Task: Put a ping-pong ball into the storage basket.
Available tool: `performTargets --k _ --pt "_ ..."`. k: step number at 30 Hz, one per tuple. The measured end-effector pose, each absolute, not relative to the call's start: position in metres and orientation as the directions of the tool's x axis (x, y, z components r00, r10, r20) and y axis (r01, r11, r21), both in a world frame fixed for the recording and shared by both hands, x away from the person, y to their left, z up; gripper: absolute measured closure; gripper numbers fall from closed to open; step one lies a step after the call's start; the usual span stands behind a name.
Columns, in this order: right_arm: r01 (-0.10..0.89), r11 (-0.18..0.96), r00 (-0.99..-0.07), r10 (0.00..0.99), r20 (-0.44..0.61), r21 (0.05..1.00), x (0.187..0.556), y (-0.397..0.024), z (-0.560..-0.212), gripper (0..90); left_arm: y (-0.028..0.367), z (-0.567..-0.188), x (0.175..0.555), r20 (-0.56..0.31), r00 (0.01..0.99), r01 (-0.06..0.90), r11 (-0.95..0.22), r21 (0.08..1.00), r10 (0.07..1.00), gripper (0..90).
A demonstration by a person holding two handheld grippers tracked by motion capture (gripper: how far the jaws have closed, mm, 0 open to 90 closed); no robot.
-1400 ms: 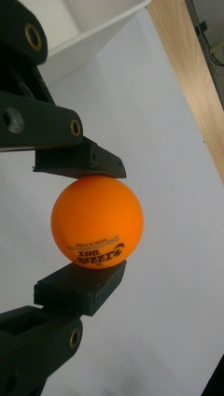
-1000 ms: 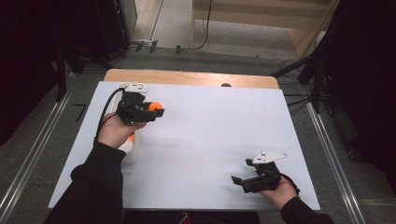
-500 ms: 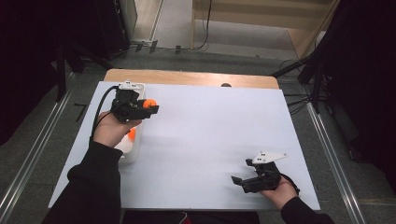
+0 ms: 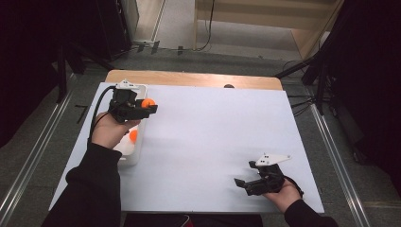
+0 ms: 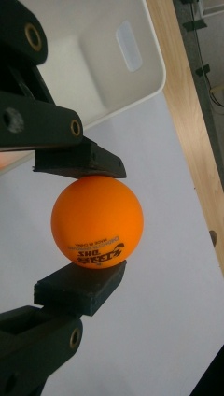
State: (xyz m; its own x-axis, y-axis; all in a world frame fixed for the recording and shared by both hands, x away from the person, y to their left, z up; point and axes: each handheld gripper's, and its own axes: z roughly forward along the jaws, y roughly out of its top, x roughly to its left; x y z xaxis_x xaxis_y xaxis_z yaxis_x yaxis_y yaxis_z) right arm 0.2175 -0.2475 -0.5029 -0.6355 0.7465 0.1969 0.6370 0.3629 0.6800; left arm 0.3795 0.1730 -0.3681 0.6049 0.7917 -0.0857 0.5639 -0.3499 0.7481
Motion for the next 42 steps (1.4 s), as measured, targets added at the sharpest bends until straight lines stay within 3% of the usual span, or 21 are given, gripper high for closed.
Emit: performTargets --k 42 --pt "0.635 0.371 -0.639 0.745 0.191 0.677 0.218 -0.247 -0.504 7.8 0.207 -0.370 0.391 -0.097 0.501 0.606 -0.269 0.748 0.860 50.0"
